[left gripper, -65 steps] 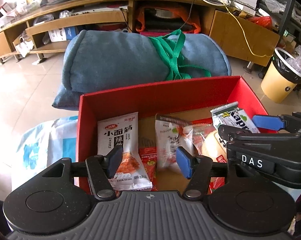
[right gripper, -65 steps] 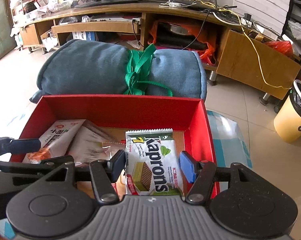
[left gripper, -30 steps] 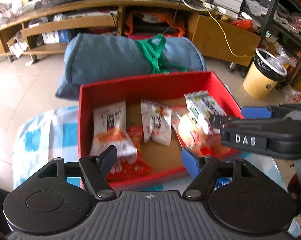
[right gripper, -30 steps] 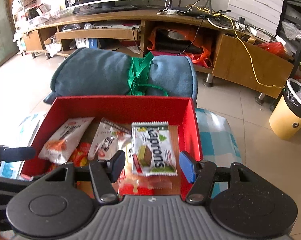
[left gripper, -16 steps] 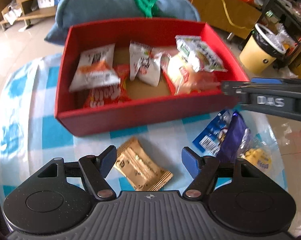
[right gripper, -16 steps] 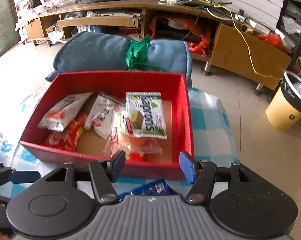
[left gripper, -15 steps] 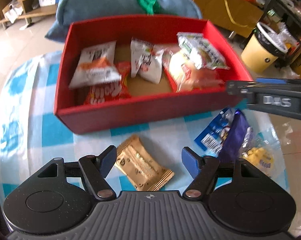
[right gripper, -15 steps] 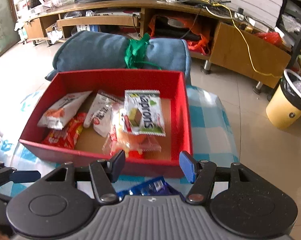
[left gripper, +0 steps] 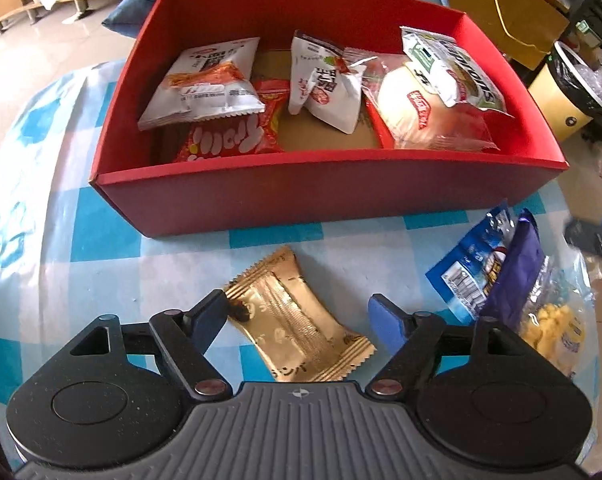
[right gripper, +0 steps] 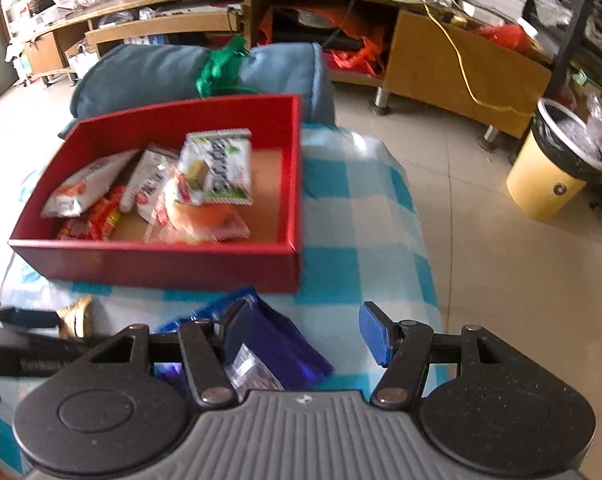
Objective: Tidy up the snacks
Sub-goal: 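Grasp gold-wrapped cake with left tool while right tool grasps yellow bread packet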
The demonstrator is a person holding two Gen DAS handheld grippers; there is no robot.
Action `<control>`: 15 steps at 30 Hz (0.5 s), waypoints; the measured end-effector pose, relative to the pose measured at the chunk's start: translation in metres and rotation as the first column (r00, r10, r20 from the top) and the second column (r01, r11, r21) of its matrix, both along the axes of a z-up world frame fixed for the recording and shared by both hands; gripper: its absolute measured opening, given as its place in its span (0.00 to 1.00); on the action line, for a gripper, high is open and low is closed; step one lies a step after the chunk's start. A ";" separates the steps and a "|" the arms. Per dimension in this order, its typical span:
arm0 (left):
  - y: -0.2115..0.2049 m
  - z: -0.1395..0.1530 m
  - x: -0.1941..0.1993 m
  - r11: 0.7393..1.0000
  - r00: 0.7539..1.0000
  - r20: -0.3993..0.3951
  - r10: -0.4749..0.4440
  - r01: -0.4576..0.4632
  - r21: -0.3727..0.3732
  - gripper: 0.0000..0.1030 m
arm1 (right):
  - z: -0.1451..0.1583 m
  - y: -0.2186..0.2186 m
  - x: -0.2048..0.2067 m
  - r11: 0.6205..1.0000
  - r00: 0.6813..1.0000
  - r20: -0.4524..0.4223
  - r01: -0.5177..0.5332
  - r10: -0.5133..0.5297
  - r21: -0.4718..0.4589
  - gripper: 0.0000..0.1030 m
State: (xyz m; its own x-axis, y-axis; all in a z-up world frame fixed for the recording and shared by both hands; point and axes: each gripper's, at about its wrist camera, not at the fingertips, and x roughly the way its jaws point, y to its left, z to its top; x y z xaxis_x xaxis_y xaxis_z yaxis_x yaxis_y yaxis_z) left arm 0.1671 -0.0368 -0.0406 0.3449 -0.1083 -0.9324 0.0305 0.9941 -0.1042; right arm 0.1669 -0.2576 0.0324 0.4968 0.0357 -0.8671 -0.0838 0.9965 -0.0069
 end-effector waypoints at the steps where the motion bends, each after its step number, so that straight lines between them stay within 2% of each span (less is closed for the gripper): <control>1: 0.000 0.000 0.001 1.000 1.000 0.000 0.002 -0.002 0.004 0.80 | -0.002 -0.003 -0.003 1.000 1.000 -0.009 0.009 -0.009 0.005 0.57; 5: -0.001 -0.001 0.002 1.000 1.000 0.005 0.005 -0.005 0.010 0.84 | -0.011 -0.007 -0.016 1.000 0.999 -0.042 0.018 -0.017 0.021 0.57; 10: -0.011 -0.002 -0.002 0.998 0.999 0.016 -0.035 0.034 0.054 0.83 | -0.029 -0.015 -0.018 0.996 0.995 -0.095 0.050 -0.043 0.073 0.61; 15: -0.005 -0.001 -0.006 0.999 0.999 0.004 -0.040 0.040 0.025 0.81 | -0.028 -0.010 -0.033 0.995 0.991 -0.126 0.048 -0.036 0.088 0.62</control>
